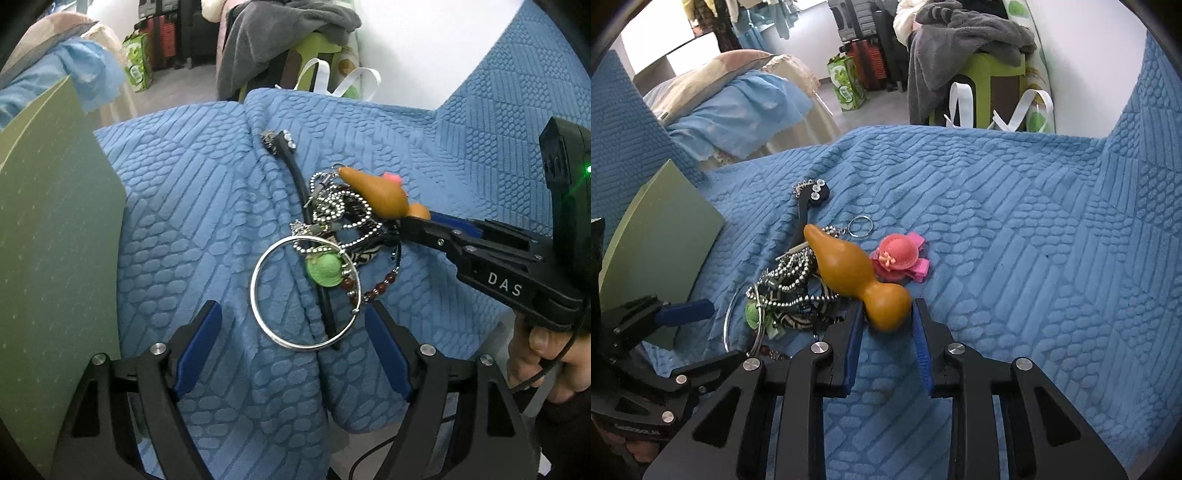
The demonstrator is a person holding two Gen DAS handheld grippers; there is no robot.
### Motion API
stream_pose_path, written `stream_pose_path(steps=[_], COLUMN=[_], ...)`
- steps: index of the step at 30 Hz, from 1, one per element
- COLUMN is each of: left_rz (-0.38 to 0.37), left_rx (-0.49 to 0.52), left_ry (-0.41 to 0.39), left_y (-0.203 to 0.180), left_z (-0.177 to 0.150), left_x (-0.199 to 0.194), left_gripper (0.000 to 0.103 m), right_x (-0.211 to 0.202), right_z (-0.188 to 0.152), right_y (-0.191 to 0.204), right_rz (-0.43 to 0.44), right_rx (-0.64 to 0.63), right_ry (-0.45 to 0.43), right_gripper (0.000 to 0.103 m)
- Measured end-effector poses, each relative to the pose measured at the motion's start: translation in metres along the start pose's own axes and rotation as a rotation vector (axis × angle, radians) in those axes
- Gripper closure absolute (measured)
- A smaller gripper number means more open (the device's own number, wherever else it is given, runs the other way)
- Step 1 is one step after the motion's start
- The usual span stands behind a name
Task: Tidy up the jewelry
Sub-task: 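Close the right tool on the orange gourd while the left tool grips the silver bangle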
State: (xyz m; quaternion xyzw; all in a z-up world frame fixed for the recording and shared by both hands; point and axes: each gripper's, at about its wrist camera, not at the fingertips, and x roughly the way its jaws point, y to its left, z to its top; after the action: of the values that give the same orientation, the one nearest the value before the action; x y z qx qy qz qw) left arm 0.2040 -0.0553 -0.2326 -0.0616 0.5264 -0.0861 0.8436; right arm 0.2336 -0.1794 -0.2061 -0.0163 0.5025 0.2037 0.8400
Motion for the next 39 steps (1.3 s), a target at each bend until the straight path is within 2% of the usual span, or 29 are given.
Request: stream_pose_path(steps=[8,10,11,14,16,17,18,19,21,30,34,37,39], left_rz=[0.065,0.061,0.059,0.046,0.046,0.040,0.032,0.031,0.010,0.035,0.063,0.051,0.033], left_rx=[0.057,0.057,0.057,0.031,0.027,0.027,0.021,0.007,-0.007,0.071,0.139,0.140,0.118], left_ry=[-0.022,-0.030,-0.034,-0.034,-0.044,-0.047,-0.035,-0.016,0.010,-0.008,-0.031,-0.039,-0.043], left_y=[-0.008,-0.008,-0.009,-0.007,-0.005,-0.005,-0.005,-0.004,-0.002,-0.016,-0.025,-0.024,-0.021], left_z=[-0.001,0.000,0.000,0.001,0.000,0.000,0.001,0.002,0.000,-0.005,-0.003,0.000,0.002], left_x=[0.010,0.010,0.009,0.006,0.001,-0.001,-0.002,-0.001,0.002,0.001,0.001,0.002,0.003], left_gripper=[0.023,0.029,0.038,0.042,0.050,0.067,0.074,0.074,0.083,0.084,0.084,0.084,0.097], right_x=[-0.009,-0.011,-0.013,-0.017,-0.020,-0.023,-0.025,-0.027,-0.031,-0.048,-0.050,-0.051,-0.052], right_z=[-0.010,-0.012,-0.013,-0.015,-0.016,-0.016,-0.017,-0.017,-0.018,-0.031,-0.035,-0.037,-0.037], right_y=[-0.006,-0.007,-0.007,-0.007,-0.006,-0.006,-0.005,-0.003,-0.001,0.002,0.000,0.000,0.001], right_rz=[-0.014,-0.018,-0.018,-0.027,-0.031,-0.035,-0.040,-0.043,-0.048,-0.055,-0.054,-0.057,-0.064], right_rx=[0.028,0.034,0.037,0.044,0.050,0.053,0.055,0.057,0.061,0.085,0.101,0.100,0.098], right_ry=[0.003,0.004,0.004,0.001,0.000,-0.002,-0.004,-0.006,-0.007,-0.019,-0.016,-0.016,-0.018], right_gripper=[0.079,0.079,0.079,0.079,0.079,0.079,0.079,0.079,0.079,0.079,0.079,0.079,0.079])
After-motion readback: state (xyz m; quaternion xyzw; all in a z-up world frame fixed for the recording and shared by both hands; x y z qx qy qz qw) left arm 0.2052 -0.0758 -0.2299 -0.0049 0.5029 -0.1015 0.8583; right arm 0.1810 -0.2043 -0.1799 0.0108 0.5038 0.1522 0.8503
